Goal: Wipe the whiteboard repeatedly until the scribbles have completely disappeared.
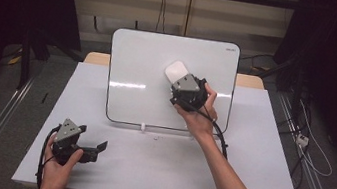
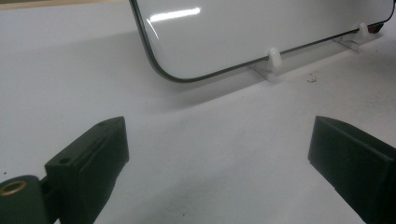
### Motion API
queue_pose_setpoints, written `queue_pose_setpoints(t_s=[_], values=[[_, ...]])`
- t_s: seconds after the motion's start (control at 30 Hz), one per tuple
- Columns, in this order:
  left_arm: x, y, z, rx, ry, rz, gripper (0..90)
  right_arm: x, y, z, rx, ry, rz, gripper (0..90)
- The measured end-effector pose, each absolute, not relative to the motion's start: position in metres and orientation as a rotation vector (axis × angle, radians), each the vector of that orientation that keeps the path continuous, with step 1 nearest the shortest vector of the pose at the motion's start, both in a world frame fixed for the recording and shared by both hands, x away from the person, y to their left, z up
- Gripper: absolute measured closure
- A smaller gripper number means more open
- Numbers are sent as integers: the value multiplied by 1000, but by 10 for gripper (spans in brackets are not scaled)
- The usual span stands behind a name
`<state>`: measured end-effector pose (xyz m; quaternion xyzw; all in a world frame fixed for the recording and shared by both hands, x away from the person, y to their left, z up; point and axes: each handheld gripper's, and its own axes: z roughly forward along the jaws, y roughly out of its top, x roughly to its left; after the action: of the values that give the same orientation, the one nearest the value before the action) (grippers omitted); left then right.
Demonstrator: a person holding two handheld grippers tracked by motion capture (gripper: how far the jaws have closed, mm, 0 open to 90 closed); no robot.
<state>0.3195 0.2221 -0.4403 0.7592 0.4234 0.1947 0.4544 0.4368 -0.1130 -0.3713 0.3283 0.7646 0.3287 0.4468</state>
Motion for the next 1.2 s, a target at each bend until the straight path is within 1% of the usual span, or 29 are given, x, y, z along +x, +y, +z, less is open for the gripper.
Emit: queue_pose_setpoints(t_s=[0.13,0.27,0.4,0.73,0.9,1.2], values=[[319,221,-440,1875,1038,481,50,427,-99,-383,775,1918,809,315],[320,221,-441,1874,1042,479,50,426,-96,-385,767,1931,816,315],[320,223,-441,1873,1043,480,50,432,-100,-379,761,1940,819,314],[319,224,-440,1866,1042,476,50,459,-120,-346,836,1882,836,314],[318,223,-440,1872,1039,477,50,455,-117,-352,839,1855,846,314],[318,221,-440,1875,1036,478,50,426,-90,-388,727,1937,823,315]])
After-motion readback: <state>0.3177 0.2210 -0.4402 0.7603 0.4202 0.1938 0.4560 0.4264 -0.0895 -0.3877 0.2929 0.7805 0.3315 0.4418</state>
